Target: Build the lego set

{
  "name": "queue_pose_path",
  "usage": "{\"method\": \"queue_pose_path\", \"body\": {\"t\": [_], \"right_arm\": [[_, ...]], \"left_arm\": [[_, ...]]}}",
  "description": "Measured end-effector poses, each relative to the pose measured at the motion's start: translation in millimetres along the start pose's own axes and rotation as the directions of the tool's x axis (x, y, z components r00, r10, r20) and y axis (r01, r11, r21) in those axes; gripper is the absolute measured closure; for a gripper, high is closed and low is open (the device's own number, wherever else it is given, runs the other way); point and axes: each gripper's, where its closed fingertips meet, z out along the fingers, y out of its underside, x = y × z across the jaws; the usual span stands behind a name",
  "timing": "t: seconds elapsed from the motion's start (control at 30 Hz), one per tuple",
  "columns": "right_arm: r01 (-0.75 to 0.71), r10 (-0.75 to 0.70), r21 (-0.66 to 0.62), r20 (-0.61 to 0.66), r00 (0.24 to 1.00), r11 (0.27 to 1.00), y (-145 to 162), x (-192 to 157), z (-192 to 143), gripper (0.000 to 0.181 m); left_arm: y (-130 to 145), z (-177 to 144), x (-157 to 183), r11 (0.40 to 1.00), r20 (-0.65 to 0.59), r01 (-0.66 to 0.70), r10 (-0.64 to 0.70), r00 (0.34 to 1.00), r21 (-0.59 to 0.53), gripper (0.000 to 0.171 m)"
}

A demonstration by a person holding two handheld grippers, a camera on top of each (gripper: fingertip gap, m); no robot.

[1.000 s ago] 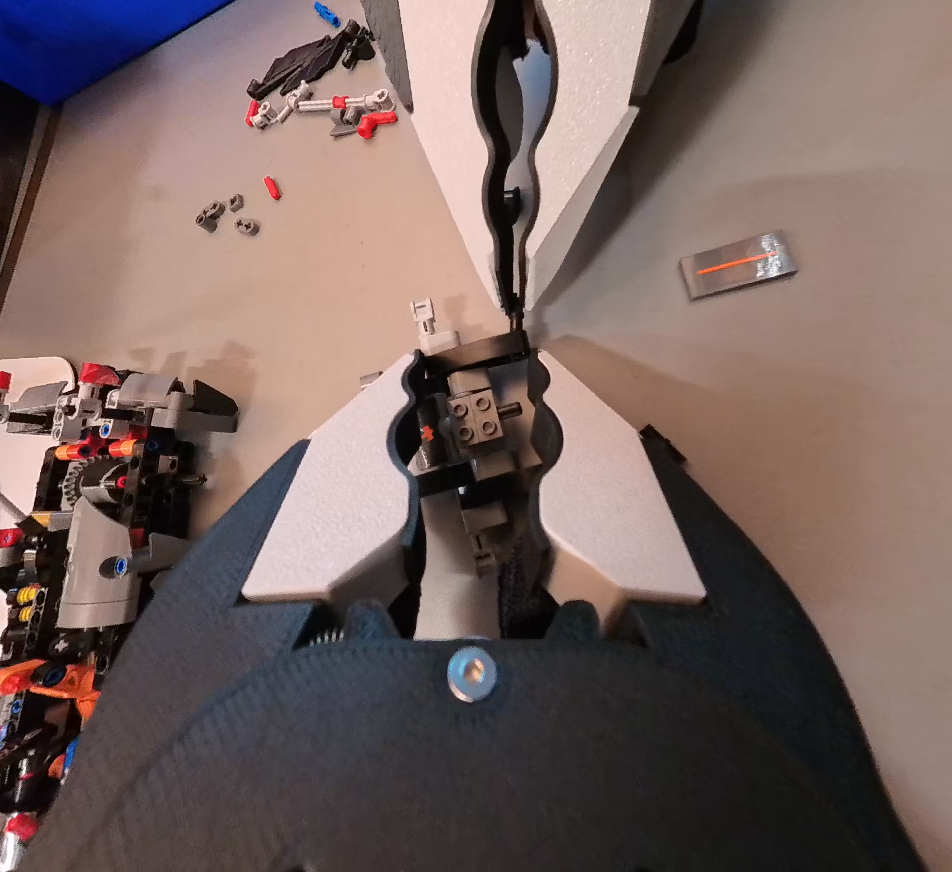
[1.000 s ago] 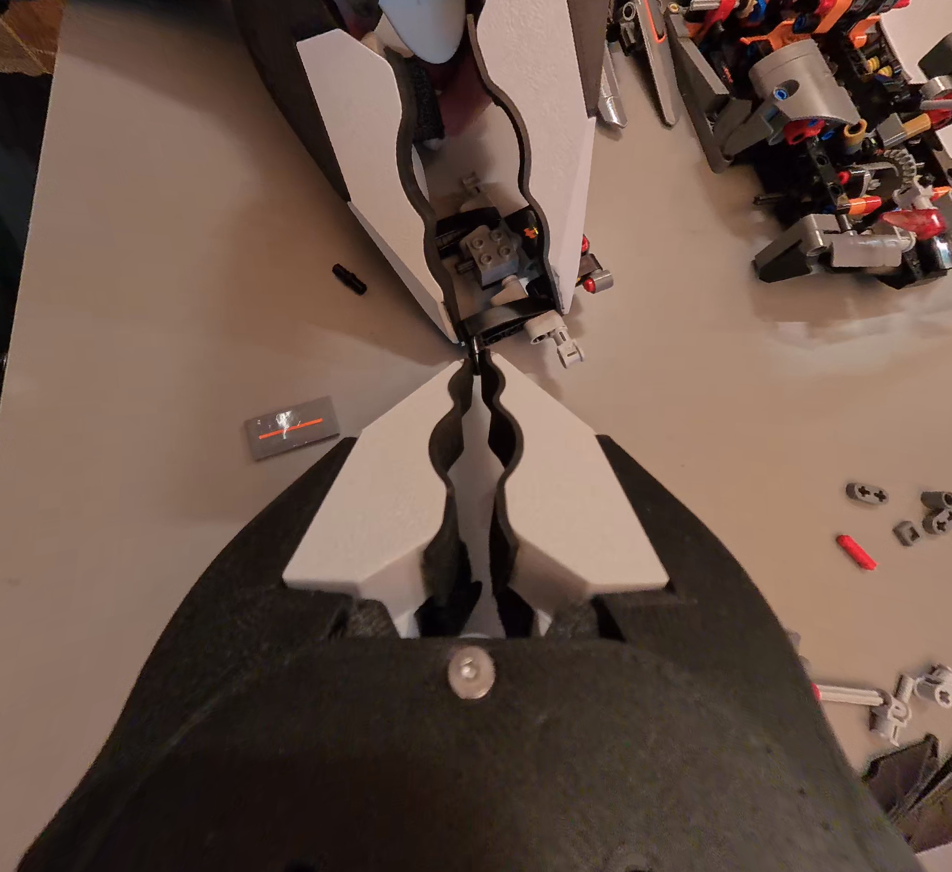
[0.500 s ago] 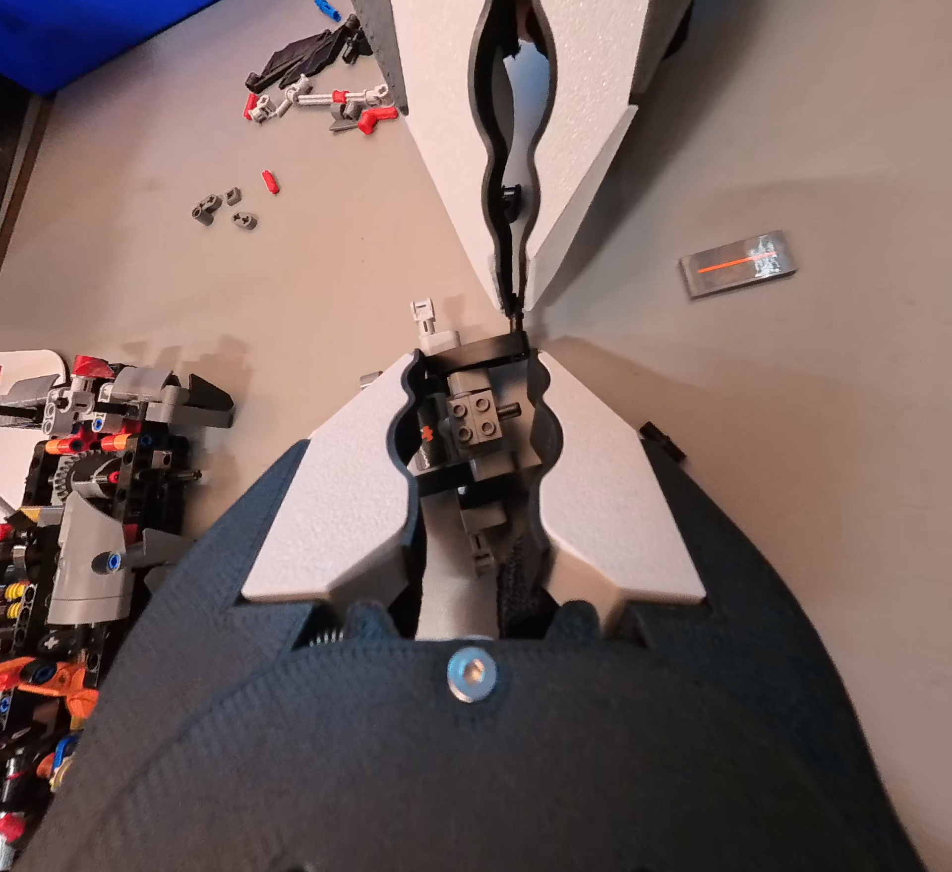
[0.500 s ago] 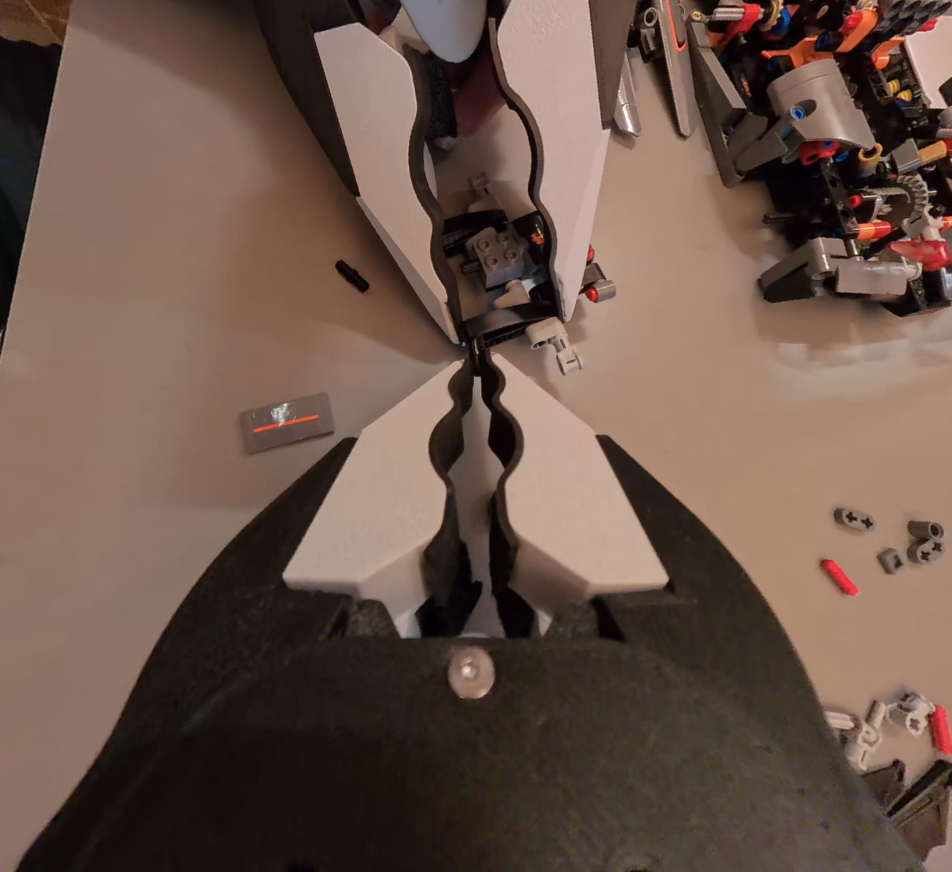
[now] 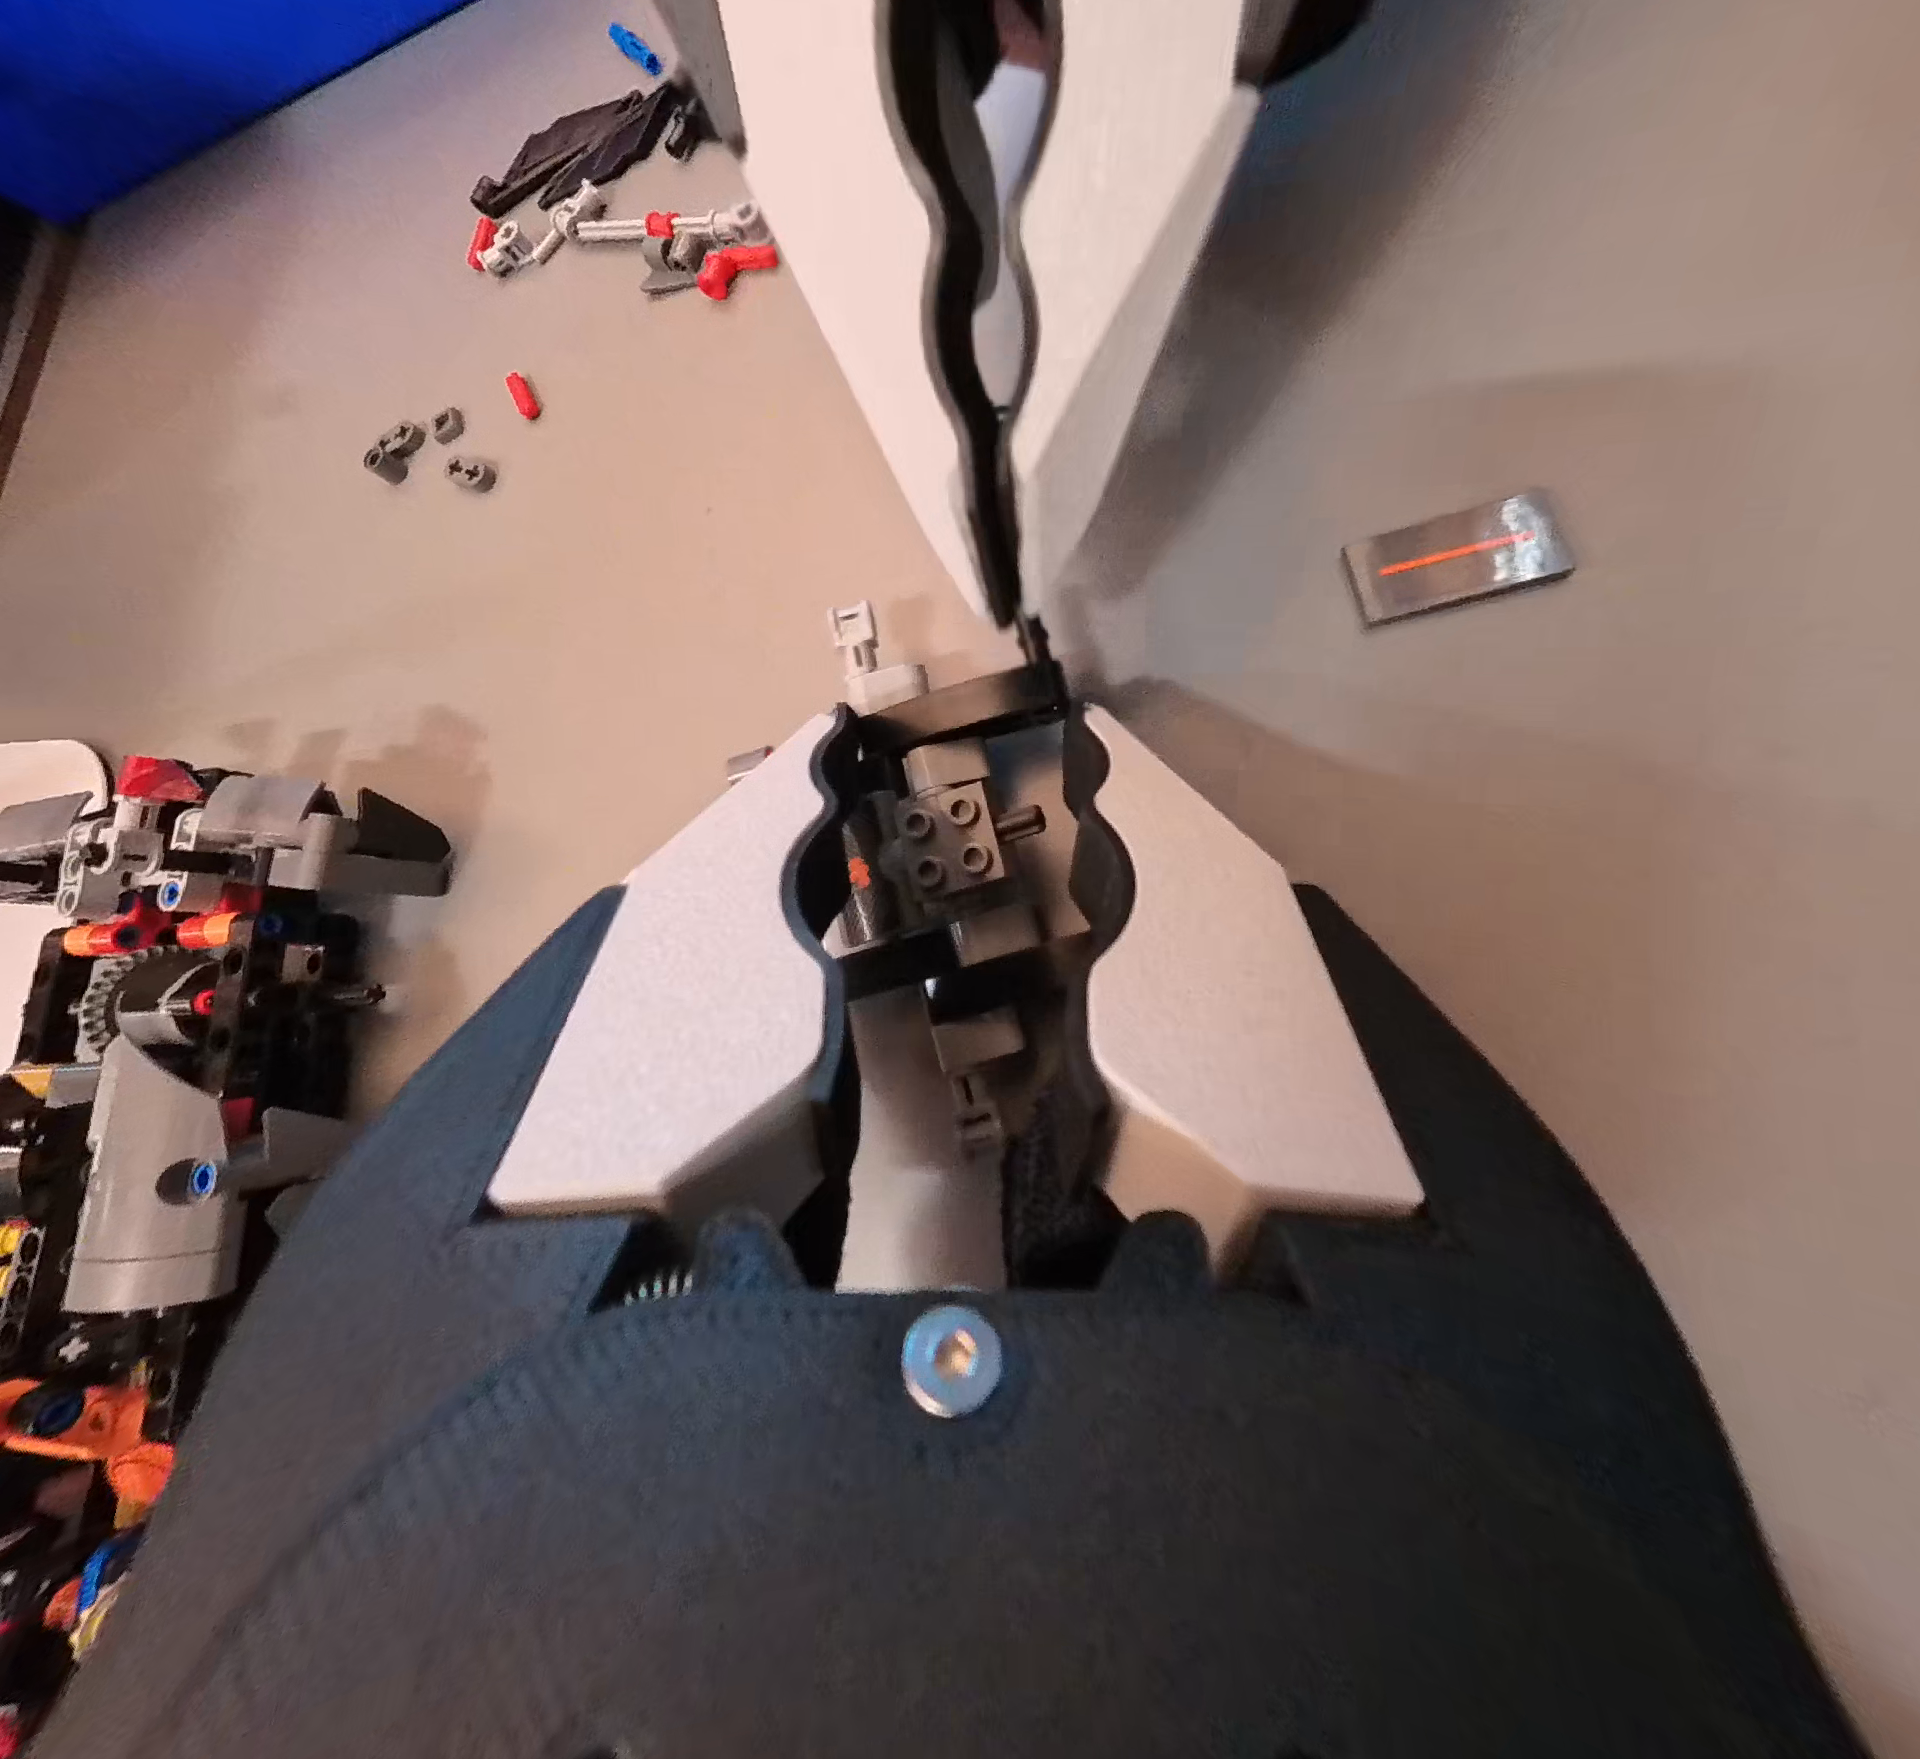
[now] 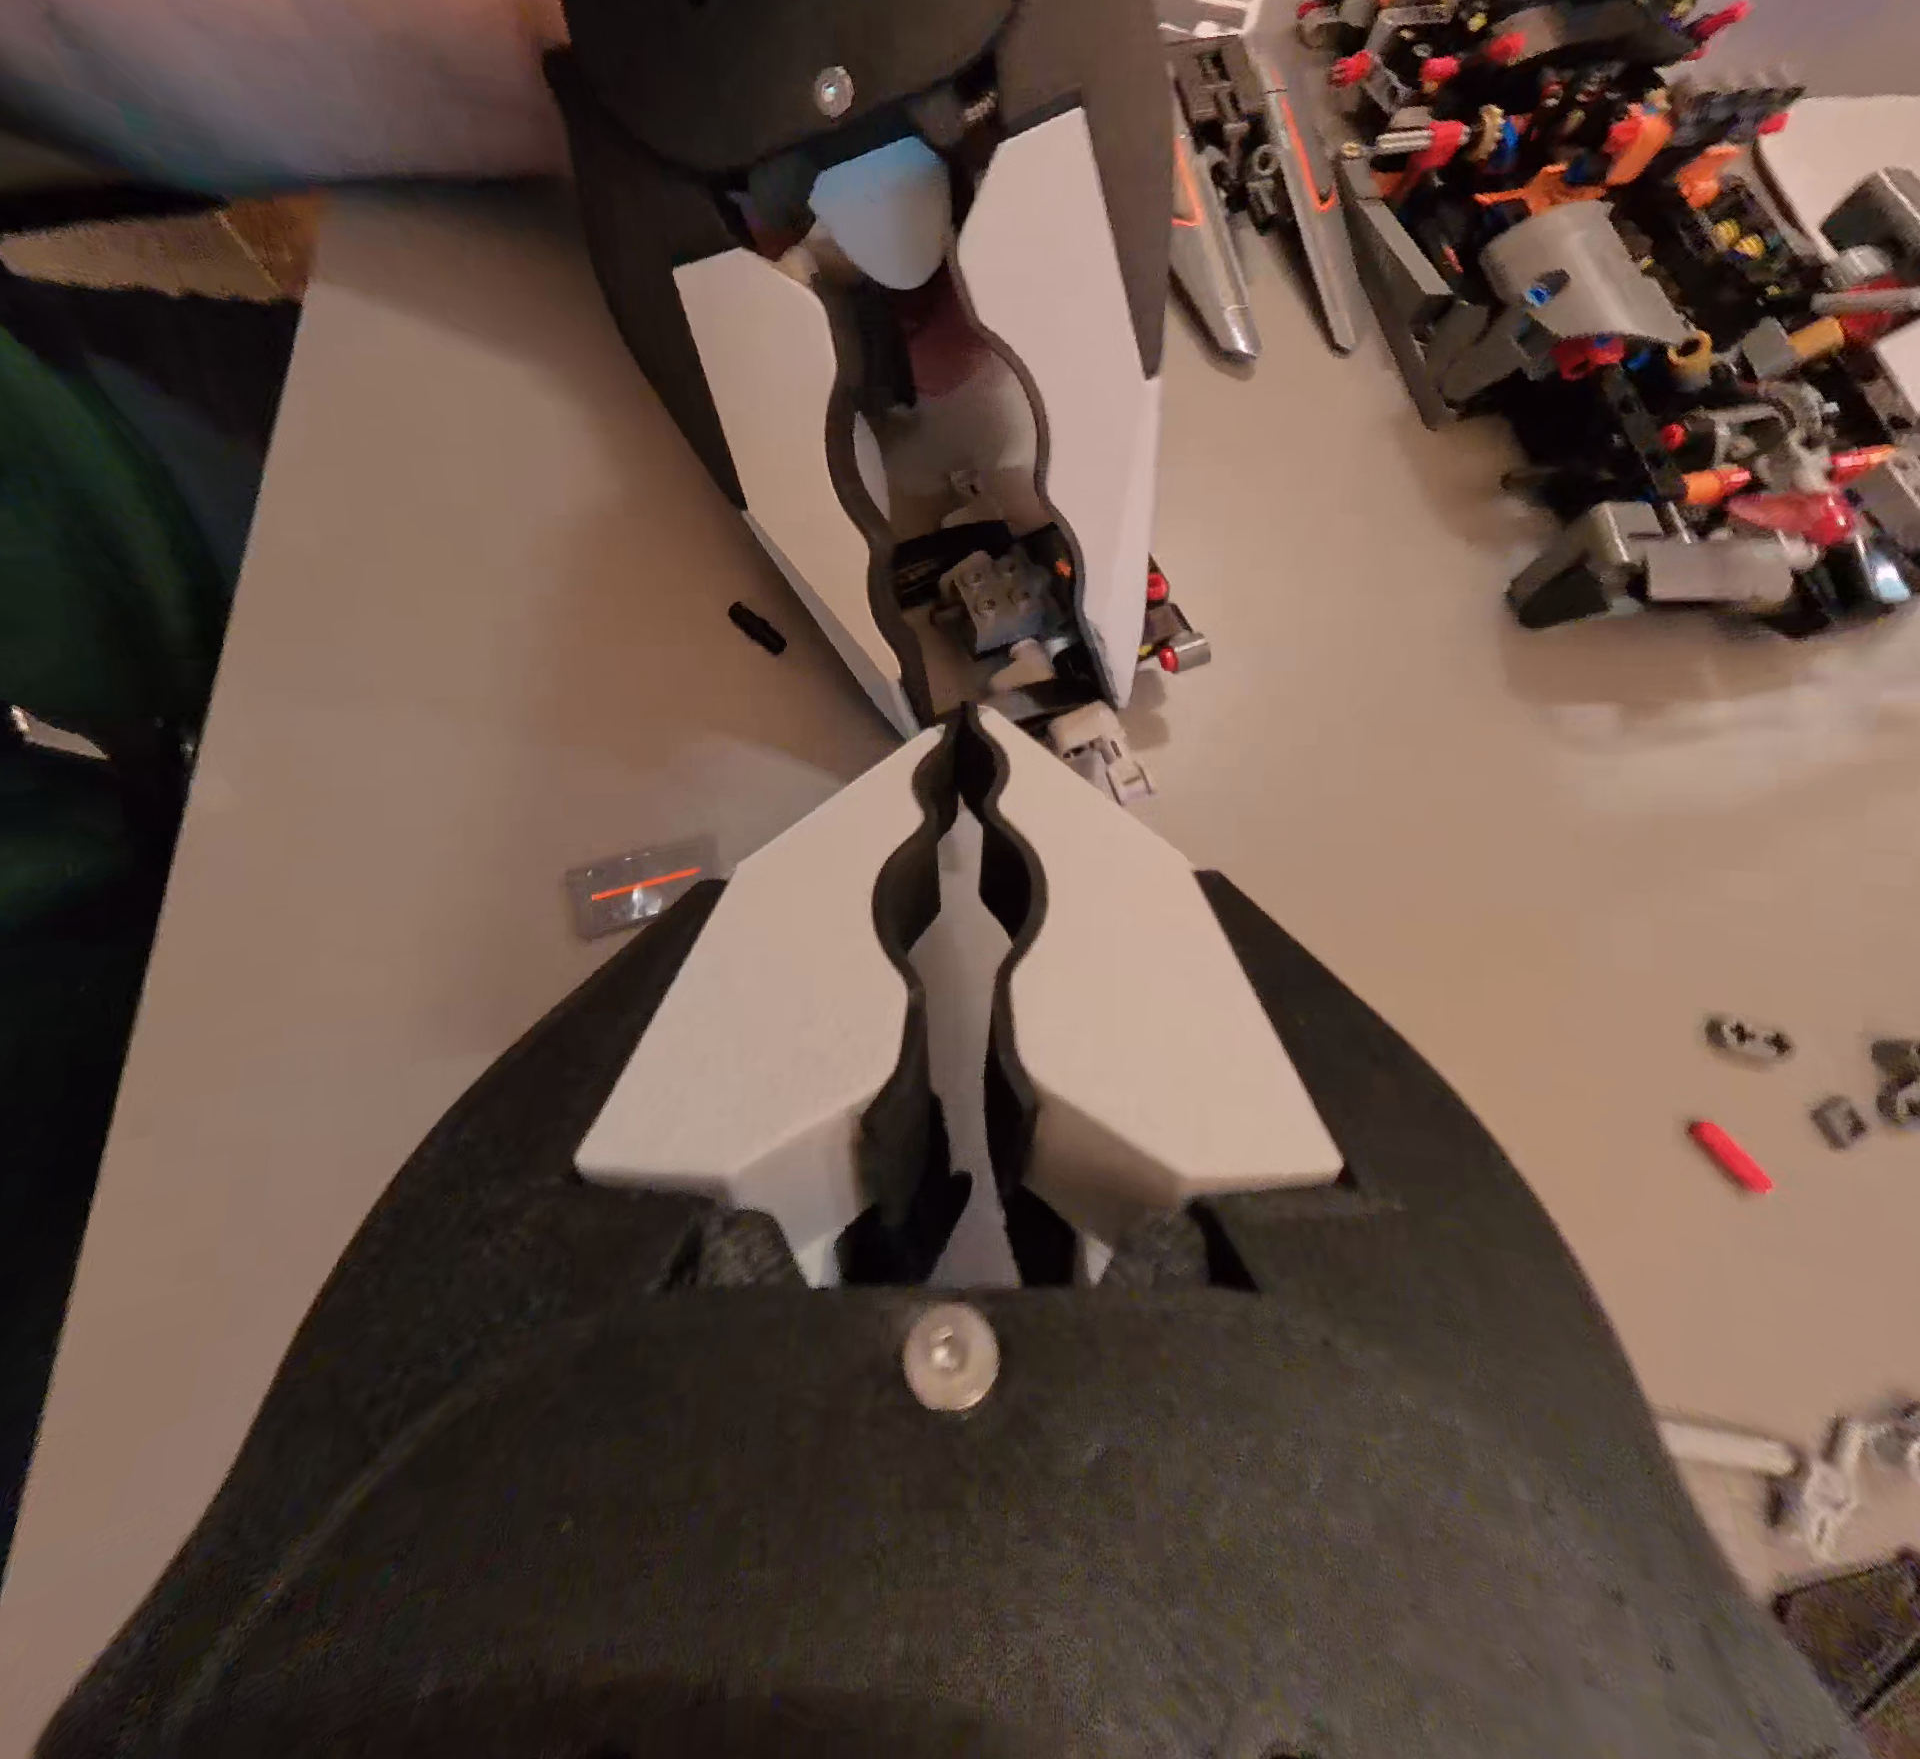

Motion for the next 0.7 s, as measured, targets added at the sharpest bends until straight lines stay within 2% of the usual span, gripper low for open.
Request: {"method": "queue_pose_path", "body": {"t": [0.27, 0.4, 0.7], "right_arm": [[-0.107, 0.106, -0.023, -0.027, 0.994, 0.994, 23, 2, -14, 0.181], [-0.11, 0.107, -0.061, -0.057, 0.993, 0.992, 30, 3, -7, 0.181], [-0.099, 0.096, -0.068, -0.041, 0.994, 0.993, 24, 4, 3, 0.181]], "left_arm": [[-1, 0, 1, 1.0, -0.016, 0.014, -0.014, 1.0, 0.013, 0.133], [-1, 0, 1, 1.0, -0.018, 0.013, -0.013, 1.0, 0.013, 0.133], [-2, 1, 2, 1.0, -0.015, 0.004, -0.004, 1.0, 0.015, 0.133]]}}
